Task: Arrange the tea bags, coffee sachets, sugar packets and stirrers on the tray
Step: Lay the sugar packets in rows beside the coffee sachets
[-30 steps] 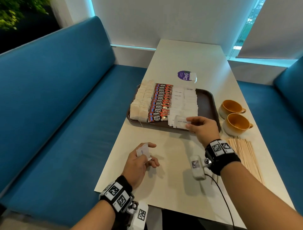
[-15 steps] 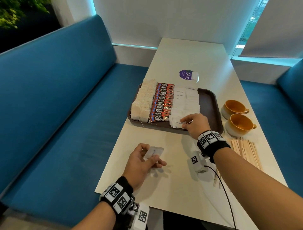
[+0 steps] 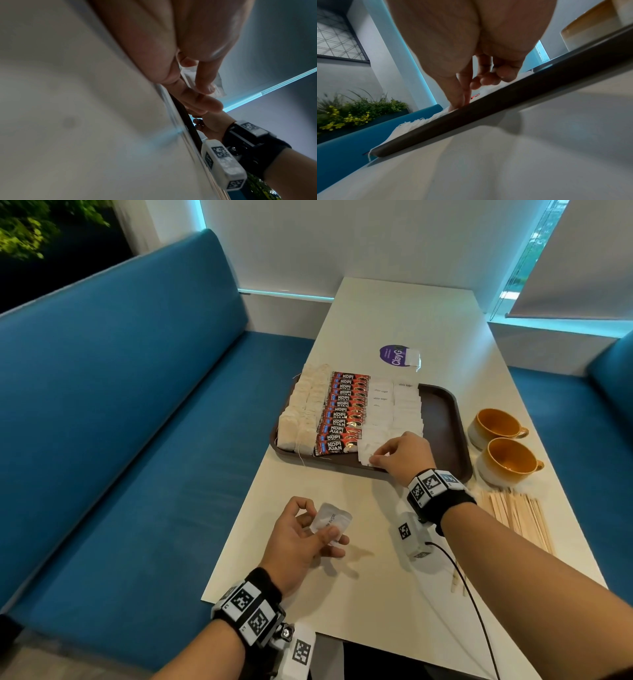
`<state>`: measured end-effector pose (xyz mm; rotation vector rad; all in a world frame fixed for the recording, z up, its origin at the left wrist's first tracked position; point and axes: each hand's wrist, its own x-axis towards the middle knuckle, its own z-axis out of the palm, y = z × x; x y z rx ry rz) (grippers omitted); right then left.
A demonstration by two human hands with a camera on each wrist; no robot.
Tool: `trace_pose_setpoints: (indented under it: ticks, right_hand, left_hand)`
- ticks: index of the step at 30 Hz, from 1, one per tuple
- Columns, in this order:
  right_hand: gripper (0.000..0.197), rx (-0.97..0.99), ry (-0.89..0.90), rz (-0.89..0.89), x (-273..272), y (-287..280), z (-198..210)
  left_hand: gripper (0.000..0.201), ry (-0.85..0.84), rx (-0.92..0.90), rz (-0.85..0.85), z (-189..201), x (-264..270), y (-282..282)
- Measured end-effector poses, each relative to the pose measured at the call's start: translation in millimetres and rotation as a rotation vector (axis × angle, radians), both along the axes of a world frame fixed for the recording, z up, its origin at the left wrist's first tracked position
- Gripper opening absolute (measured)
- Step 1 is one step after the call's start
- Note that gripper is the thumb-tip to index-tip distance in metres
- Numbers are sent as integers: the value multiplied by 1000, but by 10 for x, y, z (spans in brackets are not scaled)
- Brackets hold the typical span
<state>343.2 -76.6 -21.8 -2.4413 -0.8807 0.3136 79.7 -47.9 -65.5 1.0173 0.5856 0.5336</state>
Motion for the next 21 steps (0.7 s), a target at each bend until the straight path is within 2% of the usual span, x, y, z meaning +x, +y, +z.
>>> trace_pose_setpoints:
  ticks: [4, 8, 10, 14, 16, 18, 21]
  right_hand:
    - [12, -64, 80, 31, 4, 34, 11]
    - [11, -26, 62, 50, -95, -23, 101]
    - [15, 88, 115, 90, -276, -111, 209]
    - [34, 309, 494, 246, -762, -371, 300]
    - [35, 392, 626, 247, -943, -517, 228]
    - [26, 526, 674, 223, -1081, -667, 100]
    - [21, 651, 588, 147, -1206, -848, -54]
  left_hand:
    - [32, 23, 34, -1, -20, -3, 15]
    - [25, 56, 68, 12, -46, -1, 19]
    - [27, 42, 71, 23, -30, 0, 11]
    - [40, 19, 16, 22, -20, 19, 3]
    - [41, -3, -35, 19, -29, 19, 11]
    - [38, -5, -67, 15, -30, 10, 15]
    - [26, 54, -13, 27, -19, 6, 11]
